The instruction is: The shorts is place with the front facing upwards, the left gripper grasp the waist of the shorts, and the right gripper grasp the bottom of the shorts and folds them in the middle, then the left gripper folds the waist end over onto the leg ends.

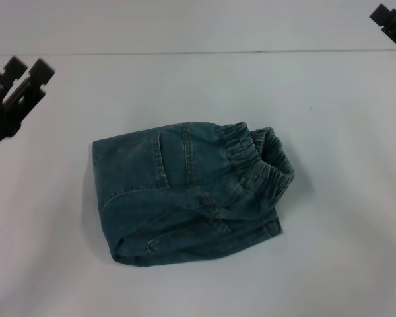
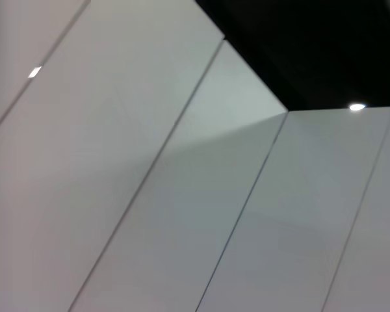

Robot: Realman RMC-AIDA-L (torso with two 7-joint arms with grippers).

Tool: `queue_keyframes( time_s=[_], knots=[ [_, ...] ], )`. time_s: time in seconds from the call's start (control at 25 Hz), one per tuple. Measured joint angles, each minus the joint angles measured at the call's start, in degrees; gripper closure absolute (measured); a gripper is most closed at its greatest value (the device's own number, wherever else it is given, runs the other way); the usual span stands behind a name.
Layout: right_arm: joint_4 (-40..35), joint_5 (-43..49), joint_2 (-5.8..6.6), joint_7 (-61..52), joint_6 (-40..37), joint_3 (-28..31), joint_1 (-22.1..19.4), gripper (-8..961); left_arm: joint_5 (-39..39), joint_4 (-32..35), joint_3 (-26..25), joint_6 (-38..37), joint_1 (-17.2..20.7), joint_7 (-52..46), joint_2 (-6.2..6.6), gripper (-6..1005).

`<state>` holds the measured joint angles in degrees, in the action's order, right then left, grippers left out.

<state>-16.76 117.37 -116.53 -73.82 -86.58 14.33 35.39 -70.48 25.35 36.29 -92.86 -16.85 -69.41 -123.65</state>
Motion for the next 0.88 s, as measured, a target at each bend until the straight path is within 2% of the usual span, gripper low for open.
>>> queue_keyframes(
  time_s=[0.12,0.16,0.2,0.28,0.36,0.44,0.52,0.6,0.88],
  knots=[
    [-3.4,0.0,2.51,-5.2,-6.8,-9.6,0.0,509,-3.9,2.5,-0.3,-1.0,2.8,-2.4,1.11,95],
    [-5.7,0.0,4.26,-7.6,-10.8,-16.7,-0.1,456,-6.1,3.7,-0.6,-1.6,3.4,-3.7,1.75,95],
    [-5.7,0.0,4.26,-7.6,-10.8,-16.7,-0.1,402,-9.0,4.9,-1.0,-2.6,3.6,-5.3,2.4,95],
    [-9.0,0.1,6.12,-9.8,-15.0,-25.5,-0.4,295,-18.3,8.5,-2.6,-6.2,3.5,-9.2,4.22,95],
    [-12.6,0.2,7.49,-12.6,-18.2,-34.4,-1.2,213,-28.7,12.3,-4.9,-10.9,2.5,-13.6,5.68,95],
    [-15.6,0.7,8.23,-15.5,-19.3,-41.2,-2.1,154,-36.8,15.6,-6.8,-14.9,1.3,-17.2,6.38,95],
    [-18.4,2.8,8.34,-18.2,-19.3,-45.9,-2.7,95,-41.9,18.2,-7.5,-17.7,0.6,-19.6,6.66,95],
    [-19.8,5.8,7.99,-19.9,-18.6,-47.6,-2.7,97,-45.2,20.1,-7.3,-18.7,0.1,-21.5,6.69,95],
    [-20.2,12.3,5.68,-20.8,-15.6,-48.2,-0.9,101,-51.4,20.4,-7.0,-17.2,-2.1,-23.4,6.69,95]
  ],
)
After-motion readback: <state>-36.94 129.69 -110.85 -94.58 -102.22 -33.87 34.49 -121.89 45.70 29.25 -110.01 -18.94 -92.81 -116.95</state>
